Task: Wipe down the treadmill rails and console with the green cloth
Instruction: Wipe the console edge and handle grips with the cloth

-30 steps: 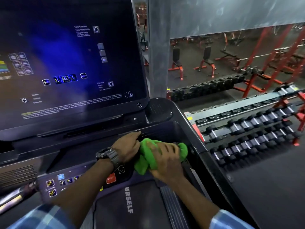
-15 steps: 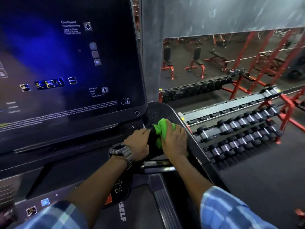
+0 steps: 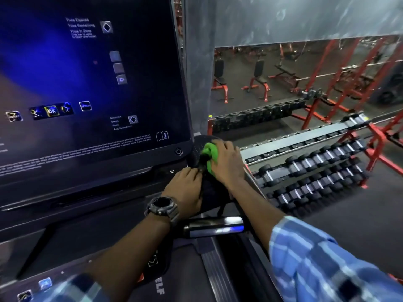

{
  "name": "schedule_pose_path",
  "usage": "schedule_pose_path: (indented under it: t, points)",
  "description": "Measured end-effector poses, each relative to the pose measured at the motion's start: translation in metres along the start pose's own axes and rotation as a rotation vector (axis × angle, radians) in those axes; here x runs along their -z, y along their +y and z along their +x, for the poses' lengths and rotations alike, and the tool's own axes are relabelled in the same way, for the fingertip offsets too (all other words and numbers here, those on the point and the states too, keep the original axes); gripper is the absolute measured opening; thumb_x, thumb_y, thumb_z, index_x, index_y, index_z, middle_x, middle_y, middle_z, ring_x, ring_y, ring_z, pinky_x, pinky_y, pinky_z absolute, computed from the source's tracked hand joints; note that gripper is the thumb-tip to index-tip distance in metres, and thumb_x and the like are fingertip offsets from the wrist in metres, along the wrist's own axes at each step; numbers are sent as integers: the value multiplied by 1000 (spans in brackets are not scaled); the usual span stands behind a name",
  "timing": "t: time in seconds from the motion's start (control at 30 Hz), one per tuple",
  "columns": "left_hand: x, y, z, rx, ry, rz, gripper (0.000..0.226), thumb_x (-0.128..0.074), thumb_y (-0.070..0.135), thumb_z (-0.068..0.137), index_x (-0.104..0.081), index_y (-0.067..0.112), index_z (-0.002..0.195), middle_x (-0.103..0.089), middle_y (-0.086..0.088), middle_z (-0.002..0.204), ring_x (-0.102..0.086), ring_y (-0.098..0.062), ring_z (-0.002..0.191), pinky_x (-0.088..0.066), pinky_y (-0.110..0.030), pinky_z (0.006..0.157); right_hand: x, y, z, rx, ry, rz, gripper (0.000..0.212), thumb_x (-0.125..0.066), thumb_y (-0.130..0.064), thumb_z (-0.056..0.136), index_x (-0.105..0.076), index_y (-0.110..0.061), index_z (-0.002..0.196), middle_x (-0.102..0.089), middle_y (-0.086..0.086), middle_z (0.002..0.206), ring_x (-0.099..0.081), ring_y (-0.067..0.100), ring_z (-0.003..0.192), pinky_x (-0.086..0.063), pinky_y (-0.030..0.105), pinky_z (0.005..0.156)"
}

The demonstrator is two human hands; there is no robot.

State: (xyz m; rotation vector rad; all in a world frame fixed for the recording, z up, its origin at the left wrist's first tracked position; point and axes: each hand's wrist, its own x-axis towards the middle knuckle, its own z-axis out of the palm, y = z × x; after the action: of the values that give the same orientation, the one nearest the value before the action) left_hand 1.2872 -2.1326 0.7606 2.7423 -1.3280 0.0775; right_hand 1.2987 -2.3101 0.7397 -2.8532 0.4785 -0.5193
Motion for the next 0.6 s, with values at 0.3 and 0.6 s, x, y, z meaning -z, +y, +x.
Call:
schedule_pose_path:
  t: [0.3, 0.6]
  points:
    - [2, -1, -2, -48, 40, 1, 30, -48, 35, 76, -59, 12, 93, -61, -7, 94, -53, -28, 92, -46, -38, 84, 12, 32, 2, 449, -19, 94, 32, -62, -40, 78, -71, -22, 103, -68, 1, 103, -62, 24, 95, -49, 37, 86]
    - [-3, -3, 0, -70, 93, -28, 56, -41, 41, 75, -58, 6, 115, -61, -10, 115, -56, -28, 108, -45, -37, 98, 14, -11, 36, 211, -100, 39, 34, -59, -43, 88, -65, -26, 117, -66, 6, 119, -60, 37, 105, -51, 42, 88]
